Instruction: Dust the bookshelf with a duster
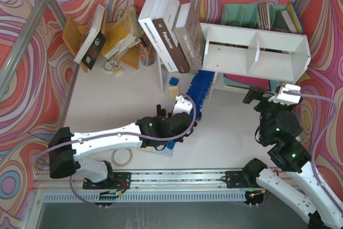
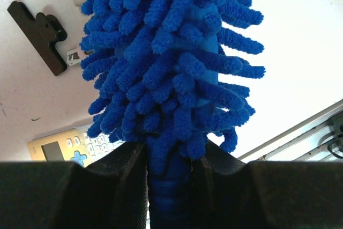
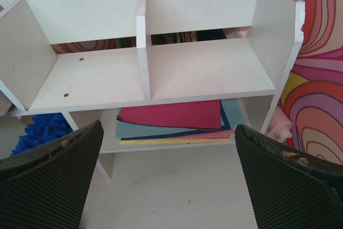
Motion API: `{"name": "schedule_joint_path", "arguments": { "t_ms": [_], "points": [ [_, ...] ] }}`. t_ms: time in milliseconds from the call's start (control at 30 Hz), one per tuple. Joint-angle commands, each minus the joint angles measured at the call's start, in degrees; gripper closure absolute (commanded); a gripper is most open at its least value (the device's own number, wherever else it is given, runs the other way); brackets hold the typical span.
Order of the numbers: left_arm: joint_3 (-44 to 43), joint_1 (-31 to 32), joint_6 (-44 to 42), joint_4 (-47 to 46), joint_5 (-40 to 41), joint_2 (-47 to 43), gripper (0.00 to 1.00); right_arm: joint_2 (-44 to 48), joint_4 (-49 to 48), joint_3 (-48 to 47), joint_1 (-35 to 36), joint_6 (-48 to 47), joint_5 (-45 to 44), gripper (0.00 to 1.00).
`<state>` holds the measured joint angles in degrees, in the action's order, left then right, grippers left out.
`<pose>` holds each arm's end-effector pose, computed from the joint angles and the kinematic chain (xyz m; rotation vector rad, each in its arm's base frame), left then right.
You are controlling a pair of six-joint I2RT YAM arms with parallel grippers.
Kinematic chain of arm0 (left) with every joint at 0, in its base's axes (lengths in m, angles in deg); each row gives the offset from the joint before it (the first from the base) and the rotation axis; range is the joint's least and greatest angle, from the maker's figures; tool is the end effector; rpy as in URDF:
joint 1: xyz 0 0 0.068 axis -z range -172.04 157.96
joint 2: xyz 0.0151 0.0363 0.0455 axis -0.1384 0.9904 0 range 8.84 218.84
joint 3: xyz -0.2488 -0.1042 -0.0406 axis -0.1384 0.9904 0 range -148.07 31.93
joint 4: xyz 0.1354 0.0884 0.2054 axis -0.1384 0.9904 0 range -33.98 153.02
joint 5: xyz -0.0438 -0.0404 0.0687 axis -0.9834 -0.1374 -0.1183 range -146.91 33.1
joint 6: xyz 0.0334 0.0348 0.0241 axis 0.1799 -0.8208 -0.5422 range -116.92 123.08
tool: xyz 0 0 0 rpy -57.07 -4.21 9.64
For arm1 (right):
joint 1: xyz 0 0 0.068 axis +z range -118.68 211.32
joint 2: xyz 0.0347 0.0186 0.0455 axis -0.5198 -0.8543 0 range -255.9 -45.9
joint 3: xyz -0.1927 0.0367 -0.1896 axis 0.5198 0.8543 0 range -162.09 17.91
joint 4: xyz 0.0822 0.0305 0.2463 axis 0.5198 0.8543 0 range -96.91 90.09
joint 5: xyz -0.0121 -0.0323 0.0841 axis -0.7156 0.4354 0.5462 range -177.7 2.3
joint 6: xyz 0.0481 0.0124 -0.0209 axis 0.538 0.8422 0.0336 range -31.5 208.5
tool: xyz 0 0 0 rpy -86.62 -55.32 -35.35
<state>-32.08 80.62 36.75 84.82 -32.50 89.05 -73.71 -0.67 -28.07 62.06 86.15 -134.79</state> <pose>0.1041 -0.2842 0.2876 0.5747 2.2420 -0.4654 0.0964 0.0270 0.3904 0.2904 1.4015 -0.1512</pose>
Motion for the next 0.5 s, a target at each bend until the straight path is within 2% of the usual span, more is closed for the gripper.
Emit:
{"name": "schedule_joint_path", "arguments": {
  "t_ms": [0,133,300,467],
  "points": [
    [-0.8,2.1,-3.5,-2.5,-5.9,0.7,1.00,0.3,-2.0,0.4,0.0,-0.6,-0.7,0.01],
    [1.1,2.1,-1.9,-4.3,-7.1,1.5,1.00,0.6,-2.0,0.5,0.0,-0.6,-0.8,0.01],
    [0.9,1.9,2.1,-0.8,-2.7,5.2,1.00,0.5,-2.0,0.5,0.0,-0.6,-0.7,0.01],
    [2.7,0.8,4.3,-0.4,-3.3,6.5,1.00,0.8,-1.9,0.5,0.0,-0.7,-0.7,0.01]
  ]
}}
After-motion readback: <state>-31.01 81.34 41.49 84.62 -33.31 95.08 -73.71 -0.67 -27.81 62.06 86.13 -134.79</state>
